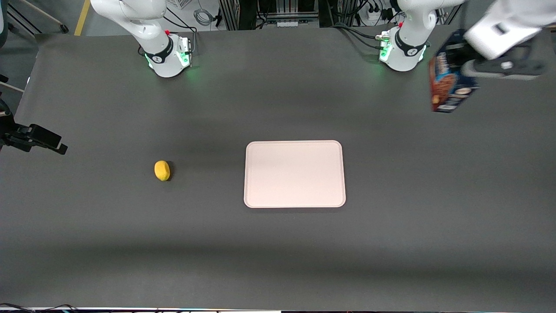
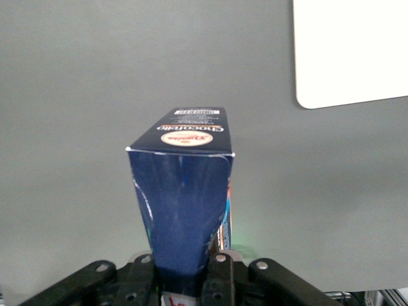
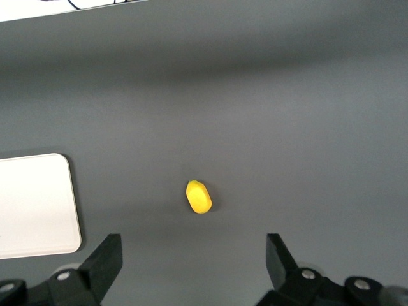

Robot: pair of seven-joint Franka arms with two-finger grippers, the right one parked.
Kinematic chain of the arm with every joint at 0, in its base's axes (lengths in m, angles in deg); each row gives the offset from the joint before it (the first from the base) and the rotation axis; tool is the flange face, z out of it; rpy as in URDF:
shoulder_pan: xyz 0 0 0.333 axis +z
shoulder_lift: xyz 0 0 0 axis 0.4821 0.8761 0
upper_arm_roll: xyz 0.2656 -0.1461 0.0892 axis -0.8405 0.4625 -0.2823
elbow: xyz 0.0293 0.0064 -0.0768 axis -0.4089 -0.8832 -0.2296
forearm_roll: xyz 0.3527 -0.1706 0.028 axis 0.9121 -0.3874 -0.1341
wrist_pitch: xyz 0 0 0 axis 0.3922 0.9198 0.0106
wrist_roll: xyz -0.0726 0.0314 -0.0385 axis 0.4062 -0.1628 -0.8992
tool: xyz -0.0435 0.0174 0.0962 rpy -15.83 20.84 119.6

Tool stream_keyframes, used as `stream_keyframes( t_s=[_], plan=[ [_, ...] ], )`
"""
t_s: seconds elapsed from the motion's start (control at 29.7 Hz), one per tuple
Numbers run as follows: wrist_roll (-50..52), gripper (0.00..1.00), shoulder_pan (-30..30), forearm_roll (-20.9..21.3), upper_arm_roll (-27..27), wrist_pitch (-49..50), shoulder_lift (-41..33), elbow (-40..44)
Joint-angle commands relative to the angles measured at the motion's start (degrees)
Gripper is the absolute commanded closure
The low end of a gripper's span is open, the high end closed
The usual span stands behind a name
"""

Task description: Place cookie box on tray

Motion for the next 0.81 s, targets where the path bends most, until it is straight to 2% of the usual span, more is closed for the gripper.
stream_keyframes(
  t_s=[0.0, 0.2, 0.4, 0.77],
  plan=[
    [7.32, 0.76, 0.16, -2.57, 4.92, -3.92, 7.3, 2.25],
    [12.95, 0.76, -0.27, -2.57, 9.84, -11.13, 14.51, 2.25],
    [17.43, 0.76, -3.78, -1.25, 10.02, -17.81, 20.75, 2.08],
    [27.36, 0.76, -8.27, 6.74, 10.02, -29.77, 31.56, 1.99]
  ],
)
